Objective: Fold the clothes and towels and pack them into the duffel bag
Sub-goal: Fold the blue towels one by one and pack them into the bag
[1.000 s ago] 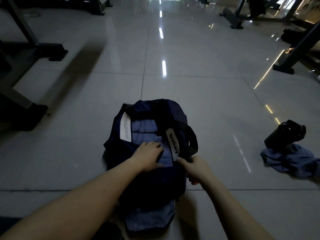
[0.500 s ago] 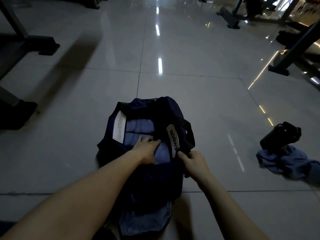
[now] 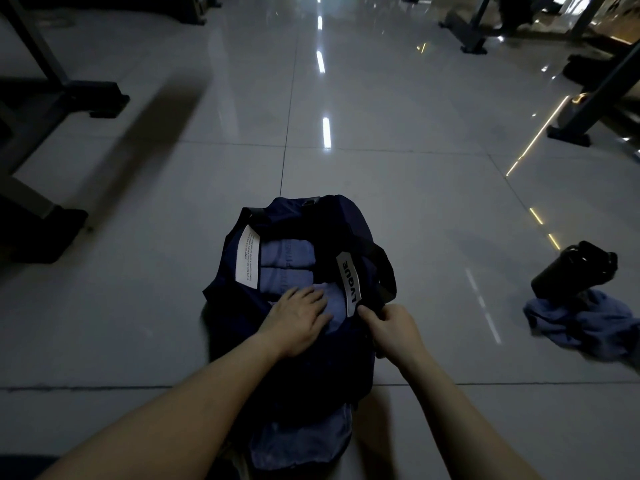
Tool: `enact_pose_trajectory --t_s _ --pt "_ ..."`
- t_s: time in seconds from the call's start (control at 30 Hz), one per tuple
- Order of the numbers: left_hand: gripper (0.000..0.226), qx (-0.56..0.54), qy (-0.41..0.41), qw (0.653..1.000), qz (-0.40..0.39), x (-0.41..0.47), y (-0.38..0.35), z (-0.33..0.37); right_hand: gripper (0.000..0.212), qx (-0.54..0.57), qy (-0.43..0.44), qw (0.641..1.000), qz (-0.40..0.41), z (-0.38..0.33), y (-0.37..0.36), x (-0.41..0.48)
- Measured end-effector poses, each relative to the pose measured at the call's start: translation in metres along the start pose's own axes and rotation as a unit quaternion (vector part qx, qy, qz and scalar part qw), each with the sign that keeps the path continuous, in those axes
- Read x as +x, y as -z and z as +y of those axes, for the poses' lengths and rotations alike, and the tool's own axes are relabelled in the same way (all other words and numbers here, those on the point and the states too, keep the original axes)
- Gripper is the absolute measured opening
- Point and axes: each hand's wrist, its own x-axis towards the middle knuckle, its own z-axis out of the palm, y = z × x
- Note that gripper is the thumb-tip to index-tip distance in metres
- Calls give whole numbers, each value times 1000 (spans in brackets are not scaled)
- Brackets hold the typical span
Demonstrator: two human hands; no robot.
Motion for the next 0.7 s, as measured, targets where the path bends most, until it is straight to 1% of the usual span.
enact_pose_trajectory --t_s 0.03,0.1,0.17,0.23,0.3,0.37,0.43,0.5,0.53,0.6,0.67,0.7 --pt "78 4 10 999 -43 -1 -3 1 54 -2 2 1000 -2 0 0 -1" --pt "72 15 34 995 -95 1 -2 3 57 -5 7 1000 -5 0 -1 -3" --pt "69 6 46 994 -98 0 3 8 56 -6 8 1000 -7 1 -2 -2" --pt "79 -14 54 993 -101 -7 8 14 54 -9 5 1000 -12 2 -3 -2" --pt "85 -25 61 988 -137 -17 9 21 55 -15 6 1000 -18 2 -6 -3" --pt "83 -24 69 985 -158 -22 8 22 61 -19 11 999 -26 5 -11 -4" --pt "79 -26 66 985 -157 -19 14 21 66 -12 11 999 -40 13 -16 -2" --pt "75 -29 65 987 -141 -16 25 21 61 -4 0 998 -60 3 -10 -11" --pt "75 -26 68 991 -114 -15 31 22 53 -7 -3 997 -72 -4 -4 -17" --pt "74 -14 91 995 -31 -12 42 25 33 -34 0 995 -93 -18 10 -27" --pt "63 -23 114 993 32 -6 54 32 18 -56 9 993 -100 -24 26 -34" --pt "54 -26 115 991 55 -2 62 38 16 -58 8 993 -98 -26 35 -37"
